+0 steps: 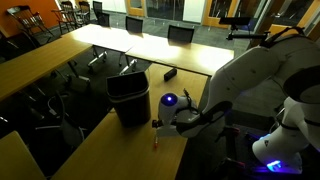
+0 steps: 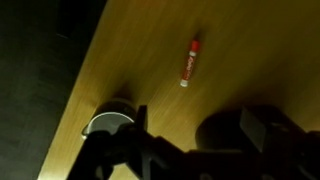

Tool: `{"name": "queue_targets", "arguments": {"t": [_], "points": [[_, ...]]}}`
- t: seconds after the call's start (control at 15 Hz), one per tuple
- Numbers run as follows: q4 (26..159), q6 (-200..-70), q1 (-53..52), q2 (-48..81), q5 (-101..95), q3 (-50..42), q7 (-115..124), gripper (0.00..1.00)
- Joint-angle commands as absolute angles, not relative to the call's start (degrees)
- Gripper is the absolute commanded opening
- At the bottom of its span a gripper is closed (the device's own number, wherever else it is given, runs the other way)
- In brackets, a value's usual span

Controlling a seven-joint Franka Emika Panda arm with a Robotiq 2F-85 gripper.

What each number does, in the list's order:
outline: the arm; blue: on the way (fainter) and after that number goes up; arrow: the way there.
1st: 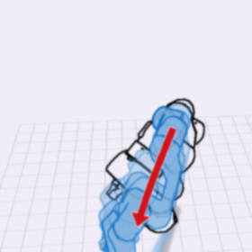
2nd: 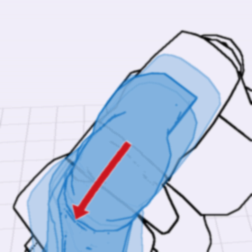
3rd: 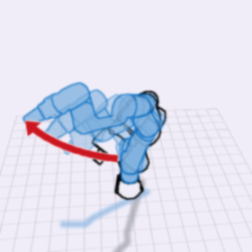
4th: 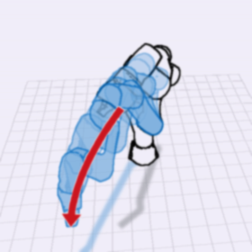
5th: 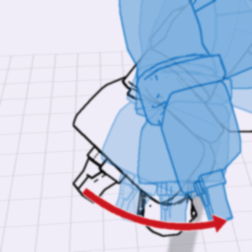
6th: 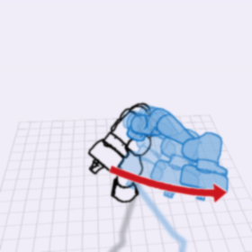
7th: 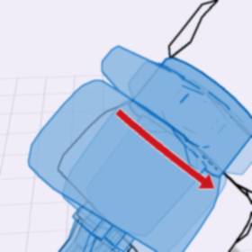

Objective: Take the marker from the table and place it in the white cup

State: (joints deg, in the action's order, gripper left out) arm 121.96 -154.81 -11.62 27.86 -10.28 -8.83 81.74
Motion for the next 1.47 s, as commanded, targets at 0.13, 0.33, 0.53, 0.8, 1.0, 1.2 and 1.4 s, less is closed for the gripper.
{"name": "queue_targets", "arguments": {"t": [0.13,0.33,0.53,0.8,1.0,1.2,1.4], "points": [[116.6,-158.7,-10.4,35.1,-3.4,-8.9,81.3,1.0],[108.7,-158.2,-9.9,43.7,1.9,-10.0,82.1,1.0],[99.5,-158.1,-9.0,52.9,6.0,-10.0,81.3,1.0],[90.2,-152.8,-7.5,60.8,7.6,-9.1,77.8,1.0],[85.5,-148.9,-6.4,64.6,7.7,-8.7,75.0,1.0],[83.3,-147.4,-6.0,66.9,7.6,-8.8,73.3,1.0],[81.4,-147.4,-6.1,69.6,7.8,-8.6,72.7,1.0]]}}
